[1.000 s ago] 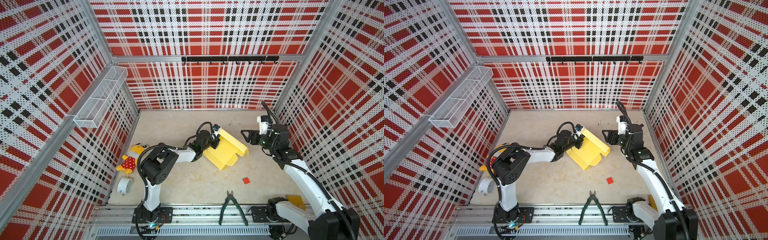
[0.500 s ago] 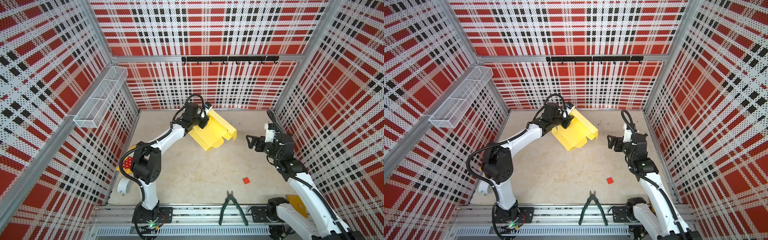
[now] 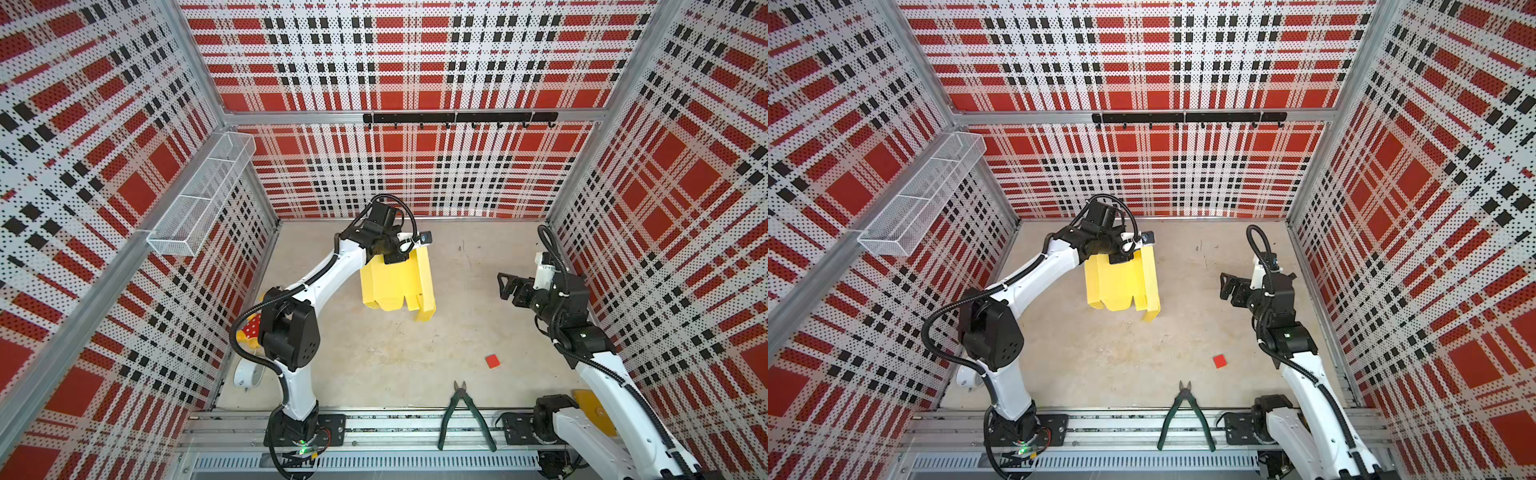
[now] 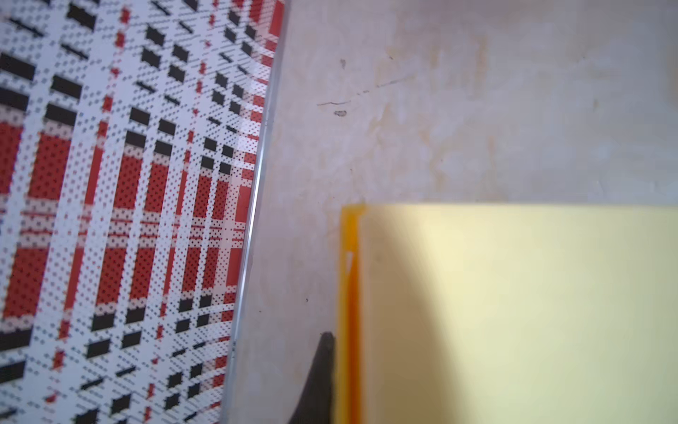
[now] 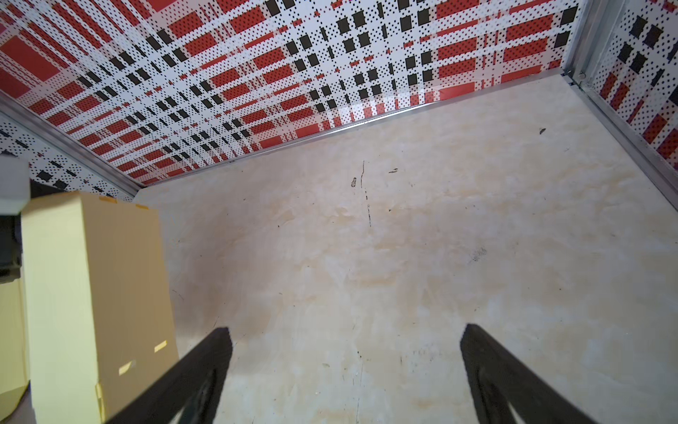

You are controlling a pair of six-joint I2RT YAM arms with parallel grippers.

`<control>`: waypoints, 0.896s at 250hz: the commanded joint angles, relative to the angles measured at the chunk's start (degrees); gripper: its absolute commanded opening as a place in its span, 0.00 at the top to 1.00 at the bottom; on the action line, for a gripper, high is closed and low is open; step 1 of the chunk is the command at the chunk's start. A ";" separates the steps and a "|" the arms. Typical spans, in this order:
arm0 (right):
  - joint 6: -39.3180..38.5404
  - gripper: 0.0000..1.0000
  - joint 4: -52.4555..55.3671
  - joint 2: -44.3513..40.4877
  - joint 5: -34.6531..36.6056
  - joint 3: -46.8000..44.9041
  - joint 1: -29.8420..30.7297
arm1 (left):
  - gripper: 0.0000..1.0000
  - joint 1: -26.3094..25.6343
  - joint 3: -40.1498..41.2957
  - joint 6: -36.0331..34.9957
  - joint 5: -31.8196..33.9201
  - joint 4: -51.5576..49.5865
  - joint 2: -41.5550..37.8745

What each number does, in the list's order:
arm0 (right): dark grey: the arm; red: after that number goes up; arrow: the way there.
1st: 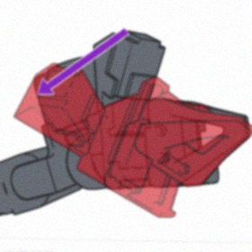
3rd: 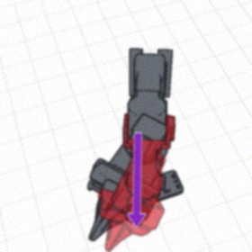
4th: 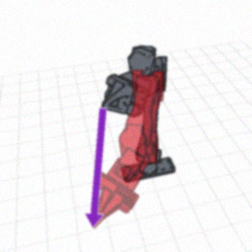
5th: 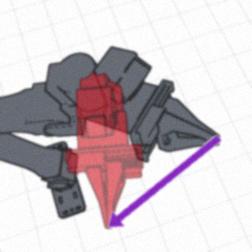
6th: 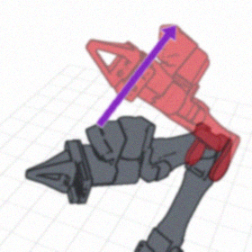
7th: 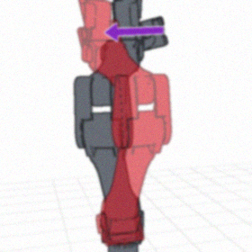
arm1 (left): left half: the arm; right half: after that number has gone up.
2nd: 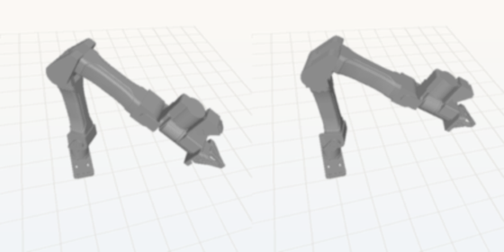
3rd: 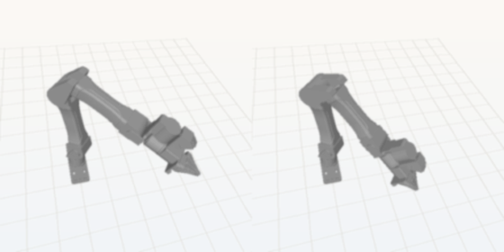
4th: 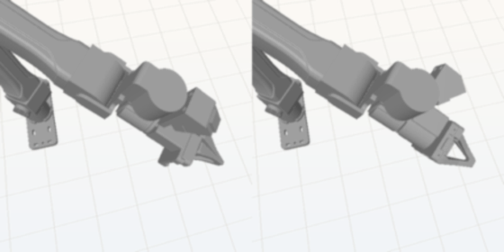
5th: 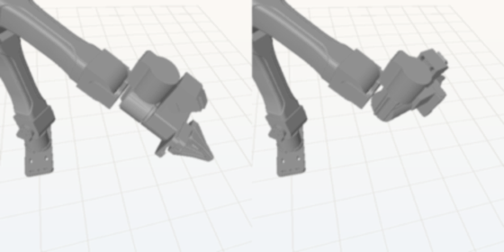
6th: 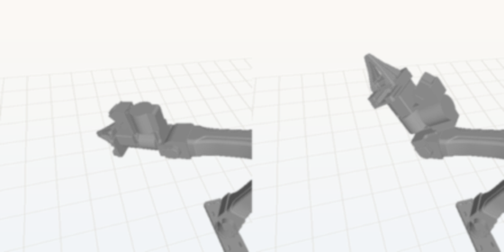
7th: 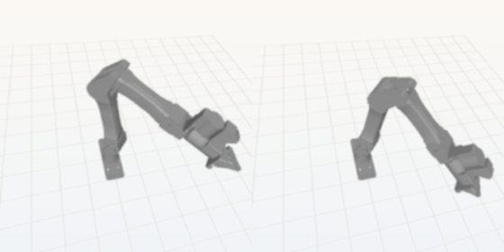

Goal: Assemble paper box
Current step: Turn over the paper box at the center of the table.

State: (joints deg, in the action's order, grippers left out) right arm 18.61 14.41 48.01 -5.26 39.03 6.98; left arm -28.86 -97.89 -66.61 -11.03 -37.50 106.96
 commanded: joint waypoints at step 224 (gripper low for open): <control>2.63 0.00 -3.73 -2.93 -3.06 -7.21 -0.30 | 1.00 -17.86 -9.42 -58.37 41.06 -15.32 19.91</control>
State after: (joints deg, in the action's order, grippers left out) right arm 19.64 13.61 46.46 -6.48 33.91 6.98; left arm -46.09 -106.13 -108.25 28.23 -53.82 125.34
